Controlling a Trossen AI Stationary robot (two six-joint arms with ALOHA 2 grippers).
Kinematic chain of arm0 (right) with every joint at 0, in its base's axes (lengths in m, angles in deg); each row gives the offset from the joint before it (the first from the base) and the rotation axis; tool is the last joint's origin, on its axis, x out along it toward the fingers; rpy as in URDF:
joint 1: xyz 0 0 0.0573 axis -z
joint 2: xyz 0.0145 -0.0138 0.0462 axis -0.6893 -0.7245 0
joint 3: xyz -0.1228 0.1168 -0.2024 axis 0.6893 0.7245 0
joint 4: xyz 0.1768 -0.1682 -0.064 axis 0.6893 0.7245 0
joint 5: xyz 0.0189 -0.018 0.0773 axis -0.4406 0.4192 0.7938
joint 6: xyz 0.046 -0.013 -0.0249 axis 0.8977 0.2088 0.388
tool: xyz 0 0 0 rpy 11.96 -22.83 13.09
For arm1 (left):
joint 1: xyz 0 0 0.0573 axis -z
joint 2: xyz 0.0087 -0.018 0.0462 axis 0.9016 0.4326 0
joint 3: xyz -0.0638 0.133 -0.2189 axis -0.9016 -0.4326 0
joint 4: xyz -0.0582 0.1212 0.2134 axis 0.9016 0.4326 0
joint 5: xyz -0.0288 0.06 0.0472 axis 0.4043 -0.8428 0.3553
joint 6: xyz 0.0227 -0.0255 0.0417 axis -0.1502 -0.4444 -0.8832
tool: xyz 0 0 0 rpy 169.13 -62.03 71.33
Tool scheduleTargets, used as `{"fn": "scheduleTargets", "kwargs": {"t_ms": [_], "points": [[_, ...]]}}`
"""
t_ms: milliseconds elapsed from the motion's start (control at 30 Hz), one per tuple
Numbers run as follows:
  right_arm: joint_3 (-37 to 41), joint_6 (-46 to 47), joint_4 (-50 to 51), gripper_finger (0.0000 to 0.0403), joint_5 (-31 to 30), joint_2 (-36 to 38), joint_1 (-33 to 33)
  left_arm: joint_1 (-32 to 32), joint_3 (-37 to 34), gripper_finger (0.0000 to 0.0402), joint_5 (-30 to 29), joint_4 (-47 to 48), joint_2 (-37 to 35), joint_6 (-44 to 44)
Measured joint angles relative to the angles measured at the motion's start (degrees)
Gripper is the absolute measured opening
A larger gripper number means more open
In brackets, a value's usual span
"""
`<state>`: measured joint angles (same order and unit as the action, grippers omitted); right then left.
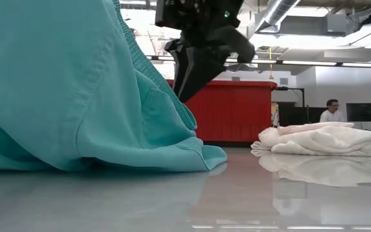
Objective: Fold Laundry from Bin
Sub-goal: Fold the light blue shorts
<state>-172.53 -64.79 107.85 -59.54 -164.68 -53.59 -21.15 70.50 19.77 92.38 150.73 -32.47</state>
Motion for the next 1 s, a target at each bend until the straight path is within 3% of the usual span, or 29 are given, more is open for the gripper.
{"fn": "scheduleTargets", "kwargs": {"t_ms": [100, 233, 667, 800, 1000], "points": [[0.0, 4.2, -0.2, 0.02, 1.1, 0.0, -0.6, 0.0, 0.0, 0.0, 0.0, 0.0, 0.0, 0.0], [0.0, 8.0, 0.0, 0.0227, 1.9, 0.6, -0.9, 0.0, 0.0, 0.0, 0.0, 0.0, 0.0, 0.0], [3.5, 9.9, -6.9, 0.0218, 4.1, -0.1, -0.9, 0.0, 0.0, 0.0, 0.0, 0.0, 0.0, -0.6], [3.5, 9.9, -8.5, 0.0173, 0.9, -0.1, -0.8, 0.0, 0.0, 0.0, 0.0, 0.0, 0.0, -1.1], [3.4, 10.2, -9.7, 0.0024, 1.6, 0.0, 0.7, 0.0, 0.0, 0.0, -1.2, 0.0, 0.0, -3.4]]}}
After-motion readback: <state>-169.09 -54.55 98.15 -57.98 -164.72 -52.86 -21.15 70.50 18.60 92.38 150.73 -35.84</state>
